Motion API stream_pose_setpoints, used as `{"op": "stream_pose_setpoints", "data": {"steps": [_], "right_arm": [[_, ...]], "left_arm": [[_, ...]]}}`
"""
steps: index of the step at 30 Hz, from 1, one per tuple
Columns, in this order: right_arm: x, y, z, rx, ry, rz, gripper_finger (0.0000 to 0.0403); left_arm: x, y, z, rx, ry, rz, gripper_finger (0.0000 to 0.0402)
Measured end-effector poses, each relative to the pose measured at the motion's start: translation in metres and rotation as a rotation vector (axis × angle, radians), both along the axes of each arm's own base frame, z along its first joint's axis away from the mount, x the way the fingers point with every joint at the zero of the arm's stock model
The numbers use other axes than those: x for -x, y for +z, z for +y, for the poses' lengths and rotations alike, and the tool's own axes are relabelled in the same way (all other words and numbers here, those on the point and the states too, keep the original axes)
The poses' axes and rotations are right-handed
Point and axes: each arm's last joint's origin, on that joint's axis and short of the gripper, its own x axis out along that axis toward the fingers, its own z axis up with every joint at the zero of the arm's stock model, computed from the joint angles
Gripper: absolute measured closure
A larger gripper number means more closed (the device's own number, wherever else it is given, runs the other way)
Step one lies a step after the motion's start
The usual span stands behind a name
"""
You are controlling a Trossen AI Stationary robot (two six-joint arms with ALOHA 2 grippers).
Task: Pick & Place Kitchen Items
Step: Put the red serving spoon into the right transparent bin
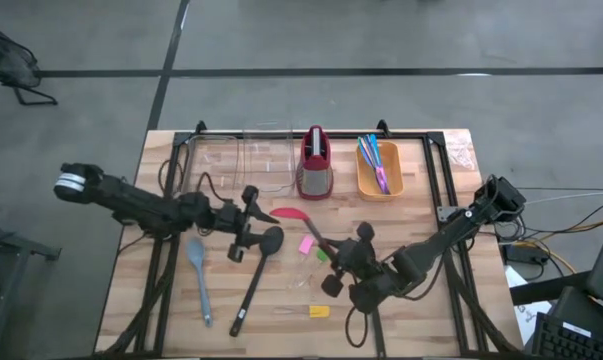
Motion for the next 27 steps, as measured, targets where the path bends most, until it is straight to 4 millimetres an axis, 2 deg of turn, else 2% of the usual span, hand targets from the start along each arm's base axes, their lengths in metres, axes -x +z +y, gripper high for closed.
{"op": "stream_pose_setpoints", "data": {"steps": [13, 20, 27], "right_arm": [[-0.006, 0.006, -0.003, 0.012, 0.022, -0.020, 0.0344], [-0.011, 0.005, -0.003, 0.004, 0.032, -0.030, 0.0344], [-0.013, 0.004, -0.005, -0.003, 0.036, -0.027, 0.0344]], "left_arm": [[-0.051, 0.020, -0.009, 0.040, -0.046, -0.008, 0.0216], [-0.073, 0.018, -0.012, 0.030, -0.049, 0.007, 0.0216], [-0.082, 0.013, -0.013, 0.021, -0.038, 0.023, 0.0220]]}}
